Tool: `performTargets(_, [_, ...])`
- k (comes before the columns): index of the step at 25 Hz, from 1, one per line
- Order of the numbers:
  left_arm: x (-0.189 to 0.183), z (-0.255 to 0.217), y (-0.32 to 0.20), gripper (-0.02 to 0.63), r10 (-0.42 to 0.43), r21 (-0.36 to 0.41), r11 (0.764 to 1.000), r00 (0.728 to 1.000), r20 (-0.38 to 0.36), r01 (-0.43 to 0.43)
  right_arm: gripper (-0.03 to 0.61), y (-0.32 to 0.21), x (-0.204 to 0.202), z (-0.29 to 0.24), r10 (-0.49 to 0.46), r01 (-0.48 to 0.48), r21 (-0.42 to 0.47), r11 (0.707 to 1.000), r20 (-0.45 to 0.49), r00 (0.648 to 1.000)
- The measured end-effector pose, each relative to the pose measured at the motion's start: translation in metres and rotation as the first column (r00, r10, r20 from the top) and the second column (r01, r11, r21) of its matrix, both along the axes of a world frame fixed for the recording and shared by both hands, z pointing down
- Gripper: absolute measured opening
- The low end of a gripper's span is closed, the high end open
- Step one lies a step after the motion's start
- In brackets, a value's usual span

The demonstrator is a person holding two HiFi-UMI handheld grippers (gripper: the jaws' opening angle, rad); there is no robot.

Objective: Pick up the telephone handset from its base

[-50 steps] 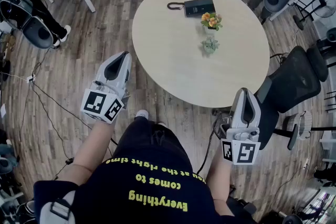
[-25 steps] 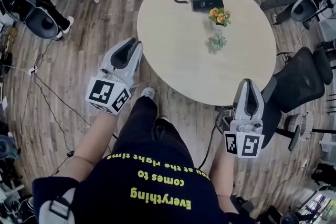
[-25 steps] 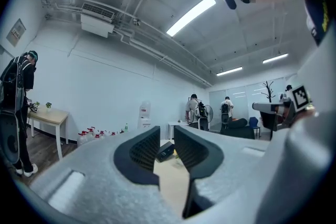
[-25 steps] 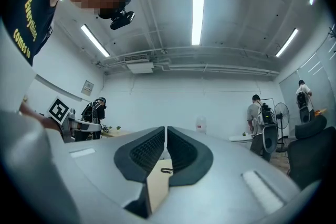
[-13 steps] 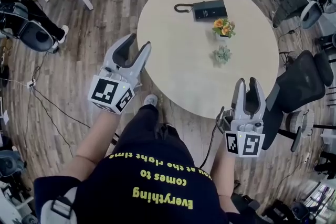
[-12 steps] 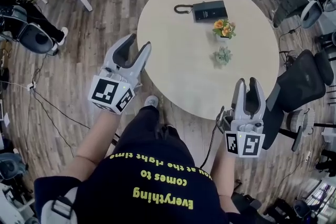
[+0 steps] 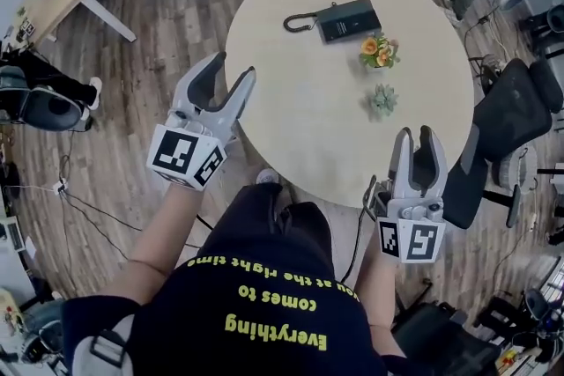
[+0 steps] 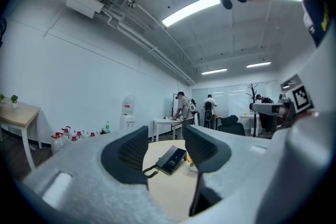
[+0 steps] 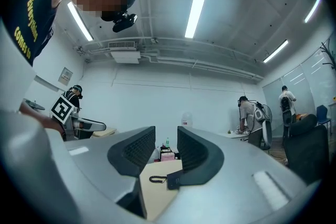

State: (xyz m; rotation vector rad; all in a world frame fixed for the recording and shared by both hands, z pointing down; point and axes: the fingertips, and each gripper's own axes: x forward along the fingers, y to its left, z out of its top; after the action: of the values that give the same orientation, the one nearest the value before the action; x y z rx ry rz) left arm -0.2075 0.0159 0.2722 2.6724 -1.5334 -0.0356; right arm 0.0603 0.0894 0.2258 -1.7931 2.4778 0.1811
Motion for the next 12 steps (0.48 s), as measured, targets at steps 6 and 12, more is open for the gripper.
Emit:
performTargets(6, [0.010,0.010,-0.028,0.222,0.018,-0.025,1.000,1.000,-0.014,-0.018,0.144,-0.018,0.005,0.010,0.018,-0.018,-0.035,0.999,-0.001,1.000])
performTargets(12, [0.040,0.020,-0.046,0.225,0.014,-0.053,0.998,1.000,0.003,-0.014,0.147,-0.044,0.031,0.017,0.000,0.000,-0.051,0.999,0.000,1.000])
